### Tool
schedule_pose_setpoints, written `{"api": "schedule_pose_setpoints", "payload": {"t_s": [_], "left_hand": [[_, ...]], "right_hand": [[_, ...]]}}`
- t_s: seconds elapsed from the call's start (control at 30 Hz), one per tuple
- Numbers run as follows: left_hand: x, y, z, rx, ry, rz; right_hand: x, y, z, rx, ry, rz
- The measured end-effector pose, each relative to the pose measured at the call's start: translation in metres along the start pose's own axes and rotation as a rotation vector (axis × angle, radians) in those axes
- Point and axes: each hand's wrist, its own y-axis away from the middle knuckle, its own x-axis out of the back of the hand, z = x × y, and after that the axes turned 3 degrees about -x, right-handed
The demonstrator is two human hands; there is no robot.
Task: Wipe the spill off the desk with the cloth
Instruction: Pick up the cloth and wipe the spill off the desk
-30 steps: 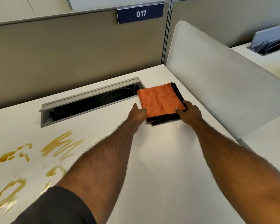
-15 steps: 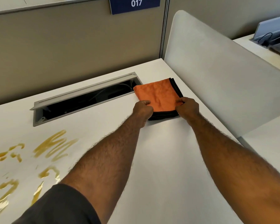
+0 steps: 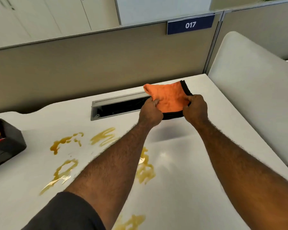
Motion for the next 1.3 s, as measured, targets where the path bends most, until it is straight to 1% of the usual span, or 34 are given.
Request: {"api": "schedule_pose_setpoints", "payload": {"t_s": [0.2,0.37,0.43,0.5,0.57,0.67,0.77,0.87,0.93,1.0,1.1,1.17,1.2,1.23,1.3], "left_hand": [[0.088,0.035,-0.064,0.138,-0.037,0.141],[0.167,0.075,-0.120,0.229,-0.060,0.307],[0.191,0.092,-0.141,0.257,-0.067,0.351],[0.214,0.111,-0.166,0.281,-0.092,0.373],[0.232,0.130,-0.191,0.309,-0.123,0.377],[0.250,0.155,-0.229,0.362,-0.123,0.410],[0.258,0.174,-0.260,0.418,-0.120,0.413],[0.256,0.191,-0.283,0.478,-0.107,0.366],[0.252,0.201,-0.297,0.480,-0.116,0.322],[0.249,0.208,-0.305,0.459,-0.116,0.328],[0.254,0.211,-0.312,0.438,-0.155,0.409],[0.260,0.214,-0.325,0.438,-0.271,0.457],[0.264,0.216,-0.333,0.440,-0.352,0.460],[0.269,0.217,-0.344,0.450,-0.433,0.437],[0.276,0.218,-0.365,0.486,-0.560,0.332]], "right_hand": [[-0.059,0.040,-0.078,0.176,-0.033,-0.112],[-0.117,0.087,-0.153,0.319,-0.126,-0.195],[-0.139,0.104,-0.176,0.327,-0.196,-0.242],[-0.163,0.123,-0.196,0.265,-0.285,-0.322],[-0.187,0.145,-0.210,0.279,-0.301,-0.392],[-0.221,0.175,-0.220,0.386,-0.280,-0.441],[-0.247,0.198,-0.224,0.389,-0.252,-0.498],[-0.265,0.211,-0.213,0.502,-0.113,-0.563],[-0.275,0.217,-0.205,0.471,0.000,-0.602],[-0.279,0.222,-0.201,0.427,0.146,-0.583],[-0.281,0.226,-0.203,0.468,0.369,-0.378],[-0.283,0.224,-0.209,0.530,0.388,-0.279],[-0.285,0.223,-0.212,0.573,0.380,-0.256],[-0.289,0.222,-0.218,0.613,0.372,-0.273],[-0.301,0.220,-0.229,0.687,0.342,-0.402]]}}
